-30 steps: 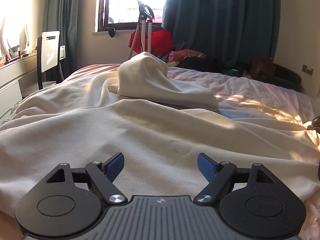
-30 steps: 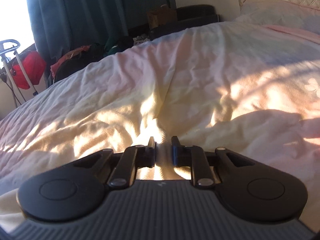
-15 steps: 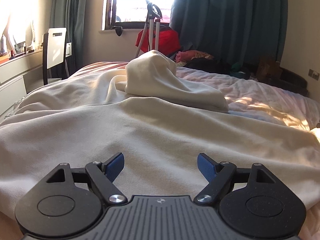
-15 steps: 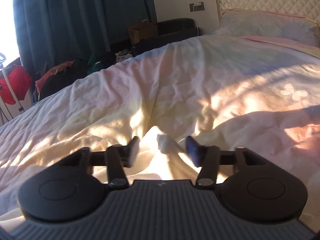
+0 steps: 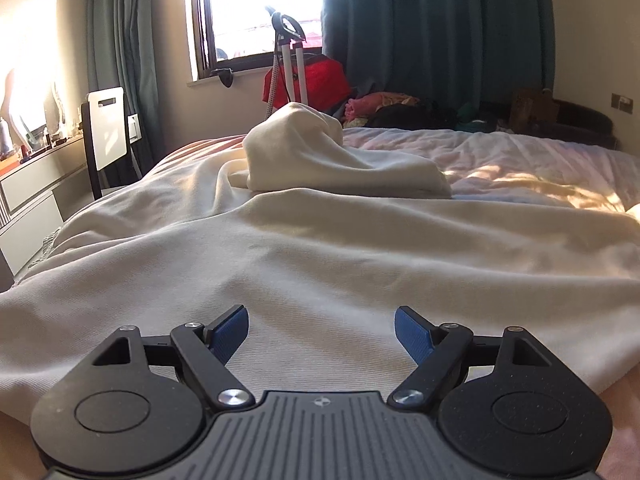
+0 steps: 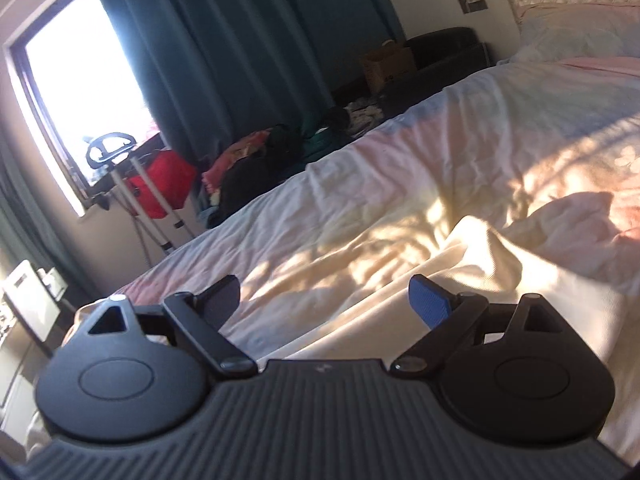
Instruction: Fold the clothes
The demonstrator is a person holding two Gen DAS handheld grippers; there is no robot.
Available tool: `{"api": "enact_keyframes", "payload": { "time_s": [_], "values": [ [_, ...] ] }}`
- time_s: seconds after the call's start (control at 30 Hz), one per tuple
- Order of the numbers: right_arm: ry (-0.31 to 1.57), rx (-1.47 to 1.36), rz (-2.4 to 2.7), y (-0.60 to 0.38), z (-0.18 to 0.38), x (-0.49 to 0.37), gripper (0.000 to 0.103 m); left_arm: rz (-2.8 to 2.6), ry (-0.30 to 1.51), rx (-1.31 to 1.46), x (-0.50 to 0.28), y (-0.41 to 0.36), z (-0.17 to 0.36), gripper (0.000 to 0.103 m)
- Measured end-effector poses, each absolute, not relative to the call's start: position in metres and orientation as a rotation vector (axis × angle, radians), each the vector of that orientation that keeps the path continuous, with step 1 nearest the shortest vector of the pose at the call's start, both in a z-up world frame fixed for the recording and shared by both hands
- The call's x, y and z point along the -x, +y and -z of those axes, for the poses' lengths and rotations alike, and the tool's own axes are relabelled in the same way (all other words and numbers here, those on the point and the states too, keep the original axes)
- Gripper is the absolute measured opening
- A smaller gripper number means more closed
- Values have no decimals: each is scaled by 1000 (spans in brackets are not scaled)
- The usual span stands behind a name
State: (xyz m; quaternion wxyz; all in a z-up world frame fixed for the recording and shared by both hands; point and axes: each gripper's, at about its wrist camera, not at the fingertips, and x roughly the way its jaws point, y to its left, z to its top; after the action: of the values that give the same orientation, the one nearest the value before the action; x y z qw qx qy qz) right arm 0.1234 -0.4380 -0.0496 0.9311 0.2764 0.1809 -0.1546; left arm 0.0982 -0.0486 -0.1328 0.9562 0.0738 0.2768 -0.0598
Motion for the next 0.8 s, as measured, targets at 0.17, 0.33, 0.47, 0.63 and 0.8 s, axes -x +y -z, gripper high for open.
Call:
{"api": "enact_keyframes", "payload": {
  "time_s": [0.17, 0.33, 0.47, 0.63, 0.8],
  "values": [
    [359, -578, 235, -391, 53, -104, 93, 137, 583, -107, -119, -46, 129, 83],
    [408, -521, 205, -363, 66, -117, 93, 55, 614, -68, -180, -41, 118, 84],
    [410, -489, 266, -364, 78, -137, 93, -7, 572, -82, -250, -40, 100, 84],
    [409, -501, 291, -369, 92, -156, 93, -38, 488, -41, -341, -40, 70, 88],
    [375, -462, 334, -377, 98, -179, 92, -82, 546, -37, -422, -48, 69, 88]
  ]
}}
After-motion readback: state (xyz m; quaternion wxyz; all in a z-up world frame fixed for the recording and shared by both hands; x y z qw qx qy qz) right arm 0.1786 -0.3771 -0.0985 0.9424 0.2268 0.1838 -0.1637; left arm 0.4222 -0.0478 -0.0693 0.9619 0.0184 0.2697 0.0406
